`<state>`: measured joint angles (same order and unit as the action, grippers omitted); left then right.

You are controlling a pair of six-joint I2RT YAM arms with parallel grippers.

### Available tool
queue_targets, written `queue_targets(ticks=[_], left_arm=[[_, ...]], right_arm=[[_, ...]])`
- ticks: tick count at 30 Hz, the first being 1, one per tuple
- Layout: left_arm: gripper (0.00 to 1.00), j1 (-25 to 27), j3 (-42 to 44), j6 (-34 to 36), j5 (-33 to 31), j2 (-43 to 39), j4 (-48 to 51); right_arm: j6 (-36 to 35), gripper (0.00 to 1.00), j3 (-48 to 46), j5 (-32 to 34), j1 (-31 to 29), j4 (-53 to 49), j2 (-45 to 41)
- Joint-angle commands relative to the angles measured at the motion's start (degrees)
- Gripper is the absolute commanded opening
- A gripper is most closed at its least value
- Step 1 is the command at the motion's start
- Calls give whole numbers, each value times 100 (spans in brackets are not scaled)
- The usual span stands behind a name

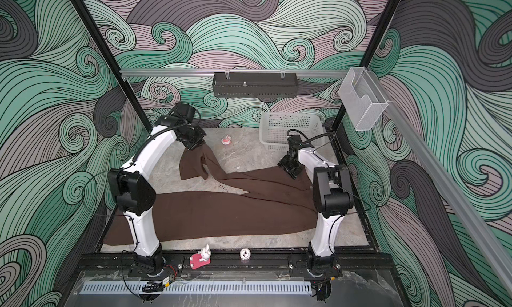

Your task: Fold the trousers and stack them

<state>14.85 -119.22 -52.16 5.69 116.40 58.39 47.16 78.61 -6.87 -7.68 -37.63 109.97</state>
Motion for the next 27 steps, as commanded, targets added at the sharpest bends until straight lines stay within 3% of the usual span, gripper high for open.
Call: queue_targets(ticks=[1, 6, 11, 15, 21, 24, 27], left_arm=[[1, 214, -1162, -27, -254, 954, 859], [31, 351, -2763, 16, -76, 2170, 1552], [58, 71, -2565, 230, -160, 1723, 1443], [69, -376, -1390, 353, -203, 688, 988], [72, -1126, 1907, 170, 134, -1058, -609], [71, -1401, 3029, -70, 455, -1410, -1283], [71, -1575, 3438, -184, 732, -1305, -1435]], right_arm=[[61, 66, 22, 12, 39, -161, -81], [110, 66, 33, -97, 39, -148, -96], [104, 66, 64, -122, 39, -149, -160], [118, 66, 141, -132, 30, -187, -152], [157, 67, 243, -123, 21, -216, -143], [196, 66, 311, -148, 16, -232, -131], [214, 66, 341, -156, 4, -249, -149]])
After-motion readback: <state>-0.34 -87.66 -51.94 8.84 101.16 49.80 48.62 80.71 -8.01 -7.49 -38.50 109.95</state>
